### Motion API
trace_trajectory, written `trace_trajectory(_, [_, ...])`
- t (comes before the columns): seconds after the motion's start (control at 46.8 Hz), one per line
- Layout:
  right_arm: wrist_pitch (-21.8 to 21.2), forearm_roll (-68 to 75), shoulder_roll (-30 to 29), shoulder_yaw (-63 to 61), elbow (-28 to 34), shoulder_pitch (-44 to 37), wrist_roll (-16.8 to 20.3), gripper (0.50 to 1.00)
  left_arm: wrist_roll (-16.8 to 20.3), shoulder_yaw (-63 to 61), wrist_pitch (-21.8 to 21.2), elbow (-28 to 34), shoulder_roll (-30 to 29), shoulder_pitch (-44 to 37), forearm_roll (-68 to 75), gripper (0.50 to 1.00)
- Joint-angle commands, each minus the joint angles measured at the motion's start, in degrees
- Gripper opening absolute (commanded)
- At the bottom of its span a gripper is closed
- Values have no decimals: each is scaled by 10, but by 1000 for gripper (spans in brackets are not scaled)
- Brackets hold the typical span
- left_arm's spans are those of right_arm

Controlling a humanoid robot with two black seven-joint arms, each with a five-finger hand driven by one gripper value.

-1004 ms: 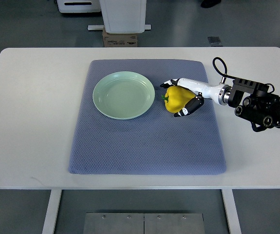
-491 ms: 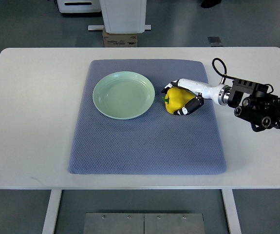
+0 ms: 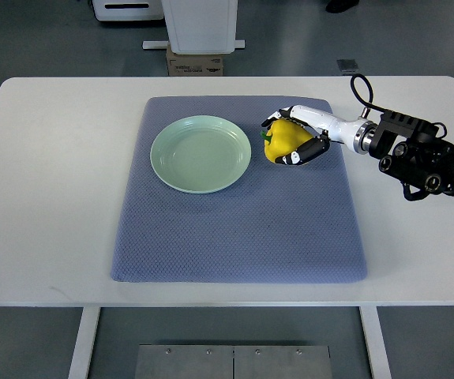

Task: Place yellow pepper on plate with right hand
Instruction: 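Lift the pepper with the right hand and carry it over the plate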

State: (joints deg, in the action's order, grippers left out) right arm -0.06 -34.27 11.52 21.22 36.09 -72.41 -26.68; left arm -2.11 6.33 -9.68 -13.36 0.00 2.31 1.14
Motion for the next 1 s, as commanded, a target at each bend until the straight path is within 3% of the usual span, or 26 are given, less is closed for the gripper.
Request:
trace_trajectory(0.0, [0,1,1,-21,5,-5,8,500,0,0,0,0,0,0,0,1000])
trace_trajectory(0.171, [-5,2,-6,-50,8,-20,37,500,0,0,0,0,0,1,0,1000])
trace_trajectory(0.705, [-4,16,-115,-58,7,-65,105,500,0,0,0,0,0,1,0,1000])
trace_trajectory(0.982, [-4,16,-115,-57,8,-70,118,500,0,0,0,0,0,1,0,1000])
